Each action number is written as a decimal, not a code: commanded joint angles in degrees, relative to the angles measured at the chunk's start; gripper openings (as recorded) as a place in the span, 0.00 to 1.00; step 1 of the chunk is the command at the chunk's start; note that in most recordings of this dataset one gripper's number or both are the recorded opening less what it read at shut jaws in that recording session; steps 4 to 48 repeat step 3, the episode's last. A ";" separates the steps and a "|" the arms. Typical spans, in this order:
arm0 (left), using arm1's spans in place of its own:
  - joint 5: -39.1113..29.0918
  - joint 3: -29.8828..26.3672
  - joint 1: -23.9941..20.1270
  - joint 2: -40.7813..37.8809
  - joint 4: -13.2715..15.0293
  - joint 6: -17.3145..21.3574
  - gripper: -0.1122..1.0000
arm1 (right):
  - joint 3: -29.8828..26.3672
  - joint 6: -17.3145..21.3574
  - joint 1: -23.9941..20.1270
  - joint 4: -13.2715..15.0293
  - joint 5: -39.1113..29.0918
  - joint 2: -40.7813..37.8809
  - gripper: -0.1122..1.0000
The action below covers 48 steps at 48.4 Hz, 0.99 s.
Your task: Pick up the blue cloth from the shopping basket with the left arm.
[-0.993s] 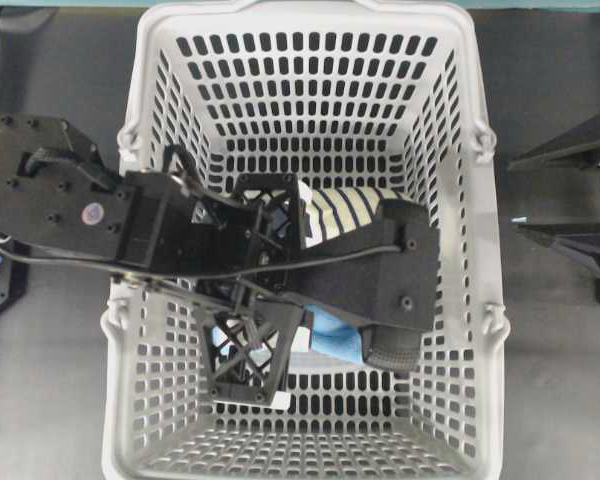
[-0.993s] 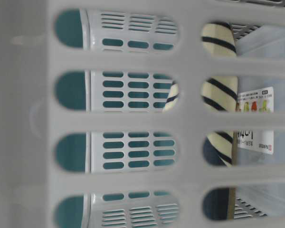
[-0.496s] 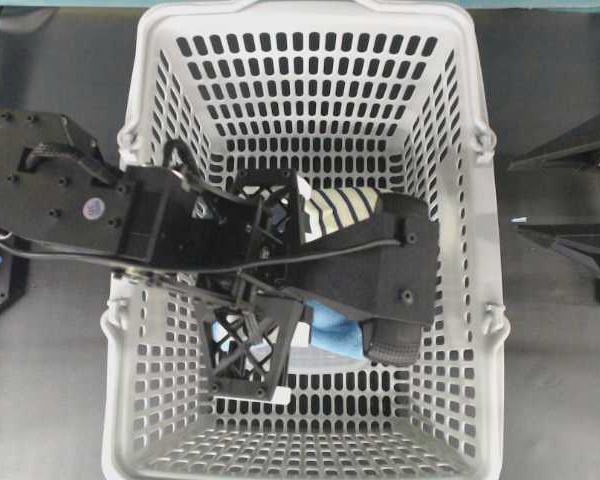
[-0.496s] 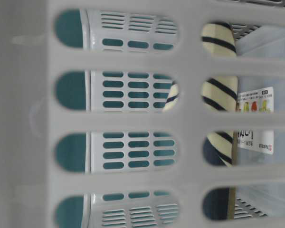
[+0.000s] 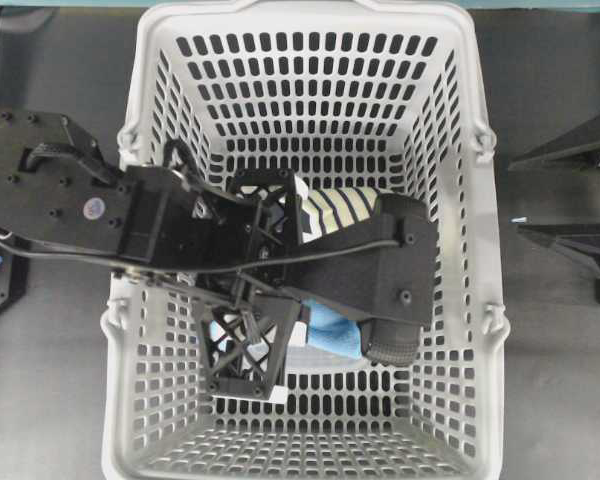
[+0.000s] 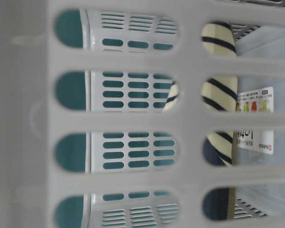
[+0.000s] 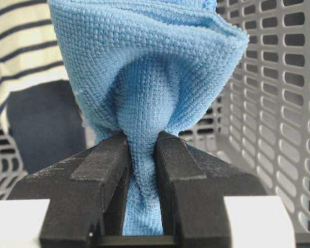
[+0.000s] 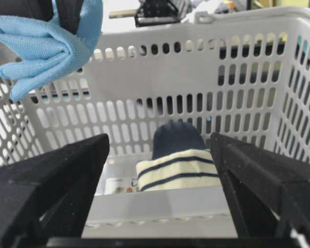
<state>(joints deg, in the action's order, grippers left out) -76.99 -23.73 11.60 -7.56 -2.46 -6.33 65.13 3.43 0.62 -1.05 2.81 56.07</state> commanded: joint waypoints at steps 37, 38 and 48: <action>0.00 -0.97 0.09 0.88 -0.18 -0.09 0.23 | -0.44 0.09 0.00 -0.18 0.53 -0.18 0.79; 0.00 -0.97 0.09 0.88 -0.18 -0.09 0.23 | -0.44 0.09 0.00 -0.18 0.53 -0.18 0.79; 0.00 -0.97 0.09 0.88 -0.18 -0.09 0.23 | -0.44 0.09 0.00 -0.18 0.53 -0.18 0.79</action>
